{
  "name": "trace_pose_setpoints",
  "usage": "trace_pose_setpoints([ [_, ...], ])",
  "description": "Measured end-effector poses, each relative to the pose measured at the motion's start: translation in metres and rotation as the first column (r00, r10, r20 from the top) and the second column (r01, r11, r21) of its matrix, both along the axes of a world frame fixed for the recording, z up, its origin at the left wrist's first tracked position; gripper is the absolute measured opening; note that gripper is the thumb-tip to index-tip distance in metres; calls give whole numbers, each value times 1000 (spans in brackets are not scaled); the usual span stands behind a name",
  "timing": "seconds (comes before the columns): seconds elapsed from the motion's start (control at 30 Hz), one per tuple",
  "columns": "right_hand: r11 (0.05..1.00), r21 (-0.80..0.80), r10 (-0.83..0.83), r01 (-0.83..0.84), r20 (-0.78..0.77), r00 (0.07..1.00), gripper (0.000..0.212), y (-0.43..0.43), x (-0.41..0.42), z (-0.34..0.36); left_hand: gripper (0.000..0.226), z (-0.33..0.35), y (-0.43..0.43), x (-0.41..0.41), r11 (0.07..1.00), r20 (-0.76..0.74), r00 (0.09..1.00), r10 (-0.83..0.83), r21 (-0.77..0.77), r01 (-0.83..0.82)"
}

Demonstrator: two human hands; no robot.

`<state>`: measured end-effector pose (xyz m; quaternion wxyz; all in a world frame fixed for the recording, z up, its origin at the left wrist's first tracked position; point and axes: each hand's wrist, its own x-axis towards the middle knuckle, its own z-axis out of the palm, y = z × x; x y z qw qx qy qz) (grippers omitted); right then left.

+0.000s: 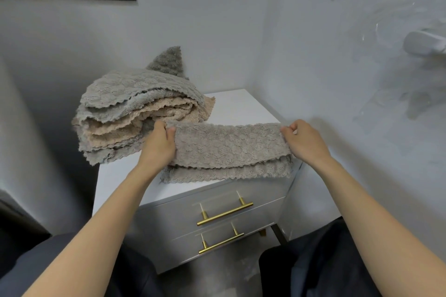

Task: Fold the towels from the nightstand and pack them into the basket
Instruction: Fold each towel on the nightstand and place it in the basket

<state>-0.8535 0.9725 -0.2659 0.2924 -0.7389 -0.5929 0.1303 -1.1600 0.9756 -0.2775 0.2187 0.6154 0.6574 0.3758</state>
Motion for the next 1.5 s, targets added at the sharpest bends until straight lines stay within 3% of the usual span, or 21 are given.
trace_pose_setpoints([
  [0.17, 994, -96, 50, -44, 64, 997, 25, -9, 6, 1, 20, -2, -2, -6, 999, -33, 999, -31, 18, 32],
  [0.37, 971, -223, 119, -84, 149, 982, 30, -19, 3, 3, 22, -4, -7, -8, 999, -201, 978, -46, -10, 45],
  [0.53, 949, -306, 146, -75, 214, 966, 33, -20, 1, 2, 22, -4, -11, -9, 998, -257, 965, -62, -3, 63],
  [0.8, 940, -340, 91, 12, 284, 954, 39, -21, 4, 3, 38, -1, -17, -10, 998, -498, 867, 2, -48, -30],
  [0.93, 912, -409, 49, 17, 149, 988, 45, -21, 8, 8, 33, 9, -20, -1, 990, -507, 853, 123, 127, -67],
  [1.07, 865, -490, 53, -107, -124, 991, 39, -22, 4, 10, 27, 12, -16, 12, 956, -472, 881, -30, 243, 163],
  [1.27, 890, -431, 19, -149, -291, 957, 30, -24, 8, 15, 46, 0, 1, 30, 939, -582, 777, -241, 64, 339],
  [1.3, 899, -413, 5, -146, -324, 946, 41, -23, 10, 16, 49, -2, 4, 32, 939, -591, 765, -257, 34, 342],
  [1.37, 909, -399, -5, -117, -291, 957, 53, -21, 10, 16, 52, -6, 10, 35, 941, -606, 745, -279, -18, 338],
  [1.4, 921, -375, 10, -102, -238, 971, 46, -21, 9, 17, 54, -7, 12, 36, 944, -618, 733, -283, -43, 327],
  [1.47, 944, -328, 17, -29, -39, 999, 10, -17, 9, 16, 58, -9, 17, 36, 952, -633, 721, -281, -91, 292],
  [1.5, 951, -308, -3, 22, 64, 998, 15, -13, 9, 16, 59, -9, 19, 35, 957, -633, 725, -272, -102, 271],
])
